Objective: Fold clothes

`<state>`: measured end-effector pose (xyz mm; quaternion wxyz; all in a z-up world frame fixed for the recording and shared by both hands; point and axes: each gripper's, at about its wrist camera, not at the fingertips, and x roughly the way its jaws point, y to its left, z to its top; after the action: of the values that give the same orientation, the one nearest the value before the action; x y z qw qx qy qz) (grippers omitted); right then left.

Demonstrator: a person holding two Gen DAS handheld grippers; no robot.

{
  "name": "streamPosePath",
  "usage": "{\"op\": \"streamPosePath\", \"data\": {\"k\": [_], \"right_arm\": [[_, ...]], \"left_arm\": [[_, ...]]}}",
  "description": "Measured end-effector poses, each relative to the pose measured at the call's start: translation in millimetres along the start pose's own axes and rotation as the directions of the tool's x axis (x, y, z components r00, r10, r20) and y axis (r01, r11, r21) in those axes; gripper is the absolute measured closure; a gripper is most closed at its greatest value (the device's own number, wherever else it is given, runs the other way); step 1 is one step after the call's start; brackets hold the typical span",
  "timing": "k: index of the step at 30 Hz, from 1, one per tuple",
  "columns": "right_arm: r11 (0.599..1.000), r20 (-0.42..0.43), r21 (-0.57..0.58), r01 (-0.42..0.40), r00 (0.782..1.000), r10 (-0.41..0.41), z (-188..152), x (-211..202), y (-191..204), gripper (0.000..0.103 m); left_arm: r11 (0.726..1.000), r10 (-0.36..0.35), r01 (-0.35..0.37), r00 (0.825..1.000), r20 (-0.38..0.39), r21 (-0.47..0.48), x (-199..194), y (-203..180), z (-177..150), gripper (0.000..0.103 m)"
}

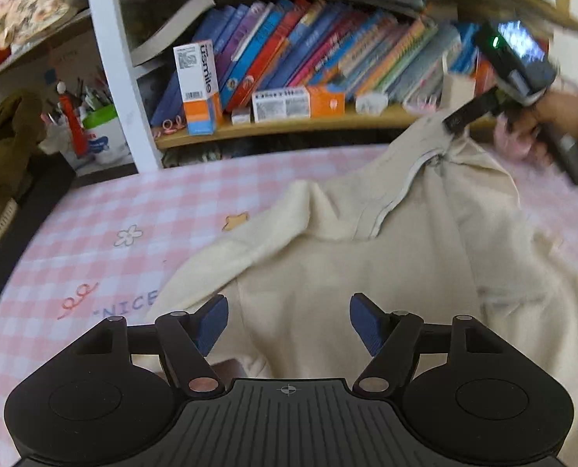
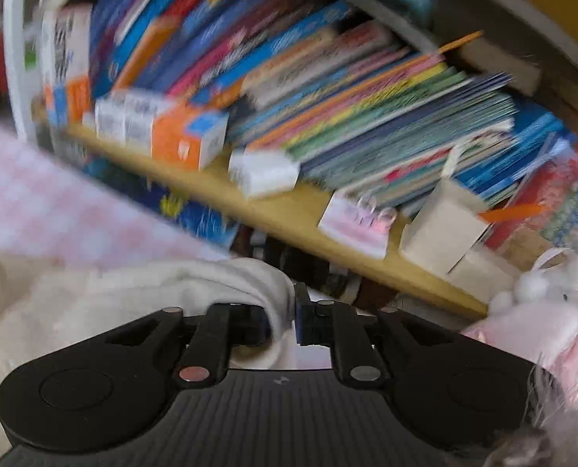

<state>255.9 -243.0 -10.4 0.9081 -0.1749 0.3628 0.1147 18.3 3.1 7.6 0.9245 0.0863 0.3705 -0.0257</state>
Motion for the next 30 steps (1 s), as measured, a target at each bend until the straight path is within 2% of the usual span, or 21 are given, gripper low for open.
{"op": "streamPosePath", "data": {"k": [2, 3, 4, 7, 12, 15, 16, 17, 18, 19, 20, 21, 22, 23, 24, 25, 27, 30], "right_arm": [[1.0, 0.003, -0.009, 0.002, 1.0, -0.002, -11.9, -10.2, 0.7, 0.074], [1.0, 0.018, 0.002, -0.01, 1.0, 0.01, -19.8, -20.2, -1.2, 0.065], [1.0, 0.033, 0.014, -0.024, 0.999, 0.024, -27.8, -30.6, -3.5, 0.059], [0.992, 0.047, 0.078, -0.103, 0.994, 0.099, -54.6, -63.3, -8.0, 0.057], [0.957, 0.005, 0.187, -0.221, 0.975, 0.224, -91.6, -104.8, 9.7, 0.054], [0.938, -0.028, 0.274, -0.214, 0.973, 0.23, -108.8, -122.2, 28.2, 0.041], [0.933, -0.046, 0.307, -0.189, 0.976, 0.213, -114.0, -126.1, 34.0, 0.04], [0.926, -0.065, 0.341, -0.163, 0.978, 0.196, -119.4, -129.6, 39.6, 0.039], [0.913, -0.082, 0.379, -0.148, 0.978, 0.193, -124.4, -130.9, 43.9, 0.039], [0.898, -0.097, 0.418, -0.138, 0.976, 0.195, -129.3, -131.4, 47.7, 0.039], [0.878, -0.109, 0.462, -0.127, 0.974, 0.198, -133.9, -131.2, 50.8, 0.04], [0.856, -0.112, 0.503, -0.123, 0.972, 0.205, -137.3, -130.8, 52.4, 0.041], [0.833, -0.112, 0.54, -0.122, 0.97, 0.214, -140.1, -130.4, 53.4, 0.05], [0.808, -0.102, 0.573, -0.134, 0.967, 0.233, -141.7, -130.2, 53.8, 0.072], [0.783, -0.087, 0.603, -0.152, 0.963, 0.254, -142.8, -130.1, 53.9, 0.079], [0.781, -0.079, 0.608, -0.141, 0.968, 0.236, -140.5, -133.2, 52.1, 0.094], [0.795, -0.067, 0.598, -0.097, 0.983, 0.17, -133.4, -141.9, 47.1, 0.097], [0.816, -0.053, 0.577, -0.025, 0.996, 0.067, -123.7, -154.6, 37.2, 0.098]], "left_arm": [[0.998, 0.061, -0.061, 0.998, 0.004, 0.033, 1.6, 3.9, -3.2, 0.032], [0.996, 0.08, -0.08, 0.997, 0.007, 0.035, 1.8, 8.1, -3.2, 0.032], [0.996, 0.09, -0.09, 0.996, 0.007, 0.023, 3.4, 14.6, -1.5, 0.032], [0.995, 0.098, -0.098, 0.995, -0.005, -0.004, 14.7, 33.1, 5.9, 0.032], [0.995, 0.073, -0.073, 0.997, -0.007, 0.066, 44.9, 44.8, 14.0, 0.032], [0.995, 0.022, -0.02, 1.0, -0.022, 0.097, 61.8, 49.6, 15.5, 0.033], [0.995, 0.006, -0.004, 1.0, -0.025, 0.102, 65.9, 51.8, 15.3, 0.039], [0.994, -0.009, 0.012, 1.0, -0.029, 0.107, 69.8, 54.1, 15.1, 0.058], [0.995, -0.028, 0.032, 0.999, -0.039, 0.096, 73.0, 58.2, 14.9, 0.072], [0.996, -0.047, 0.051, 0.997, -0.055, 0.068, 76.2, 64.9, 15.1, 0.095], [0.997, -0.063, 0.065, 0.997, -0.05, 0.041, 76.9, 73.6, 17.1, 0.1], [0.997, -0.078, 0.078, 0.996, -0.041, 0.014, 77.1, 82.8, 19.3, 0.101], [0.996, -0.092, 0.092, 0.995, -0.032, -0.012, 77.3, 91.9, 21.6, 0.101], [0.995, -0.093, 0.092, 0.995, -0.019, -0.034, 78.0, 103.0, 26.4, 0.101], [0.994, -0.09, 0.09, 0.996, -0.005, -0.055, 78.8, 114.4, 31.8, 0.101], [0.993, -0.084, 0.084, 0.996, 0.007, -0.086, 81.5, 129.5, 39.3, 0.102], [0.989, -0.062, 0.065, 0.998, 0.025, -0.133, 90.5, 156.4, 54.8, 0.102], [0.992, 0.0, 0.004, 0.999, 0.034, -0.124, 109.4, 182.6, 78.6, 0.103]]}}
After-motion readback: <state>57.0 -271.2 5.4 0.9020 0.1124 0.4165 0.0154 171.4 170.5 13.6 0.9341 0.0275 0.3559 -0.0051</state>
